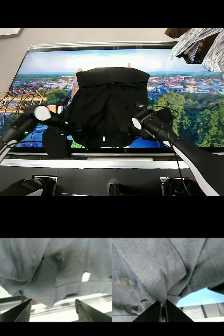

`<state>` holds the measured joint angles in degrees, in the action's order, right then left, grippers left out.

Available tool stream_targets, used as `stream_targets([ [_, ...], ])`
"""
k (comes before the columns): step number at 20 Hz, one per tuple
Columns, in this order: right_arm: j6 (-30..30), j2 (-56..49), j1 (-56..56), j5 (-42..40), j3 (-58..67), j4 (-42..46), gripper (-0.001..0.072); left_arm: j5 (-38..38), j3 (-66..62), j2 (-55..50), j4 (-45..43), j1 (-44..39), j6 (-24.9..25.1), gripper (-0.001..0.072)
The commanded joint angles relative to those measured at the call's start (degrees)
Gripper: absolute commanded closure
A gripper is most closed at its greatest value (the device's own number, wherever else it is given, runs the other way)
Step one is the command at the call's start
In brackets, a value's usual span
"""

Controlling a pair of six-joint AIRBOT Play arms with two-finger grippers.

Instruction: Fold the clothes and pants, and hang the long-sleeved shirts on hangers.

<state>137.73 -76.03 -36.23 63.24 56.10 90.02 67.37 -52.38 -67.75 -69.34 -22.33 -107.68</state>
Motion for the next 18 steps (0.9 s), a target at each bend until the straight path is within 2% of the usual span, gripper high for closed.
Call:
stream_targets([
  [1, 0.09, 0.2, 0.02, 1.31, -0.04, -0.02, 0.0684, -0.13, 0.0, -3.39, -7.8, -7.45, -7.74, 0.0097],
  [6, 0.07, 0.22, 0.02, 1.68, -0.02, -0.46, 0.0684, -2.67, 0.0, -7.82, -10.23, -12.96, -12.66, 0.0101],
  [8, 0.17, 0.59, 0.02, 2.86, -0.02, -0.44, 0.0684, -1.68, -0.04, -9.25, -12.52, -13.07, -16.94, 0.016],
  [10, 1.01, 1.55, 0.02, 4.15, 0.0, -0.15, 0.0684, -0.74, -0.11, -9.57, -13.27, -12.55, -18.78, 0.0623],
  [11, 0.98, 2.12, 0.02, 4.44, 0.0, 0.15, 0.0684, -0.9, -0.11, -9.57, -13.29, -12.46, -18.8, 0.0688],
  [14, 1.2, 3.96, 0.02, 4.66, 0.0, 1.22, 0.0684, 0.17, -0.39, -9.51, -12.7, -12.39, -18.67, 0.0689],
  [15, 2.05, 4.74, 0.02, 5.2, 0.02, 2.4, 0.0685, 1.77, -0.85, -9.38, -12.0, -12.39, -17.14, 0.069],
  [18, 3.65, 6.86, 0.68, 10.88, 2.89, 10.36, 0.0685, 4.24, -1.51, -7.04, -9.03, -12.41, -15.06, 0.0691],
])
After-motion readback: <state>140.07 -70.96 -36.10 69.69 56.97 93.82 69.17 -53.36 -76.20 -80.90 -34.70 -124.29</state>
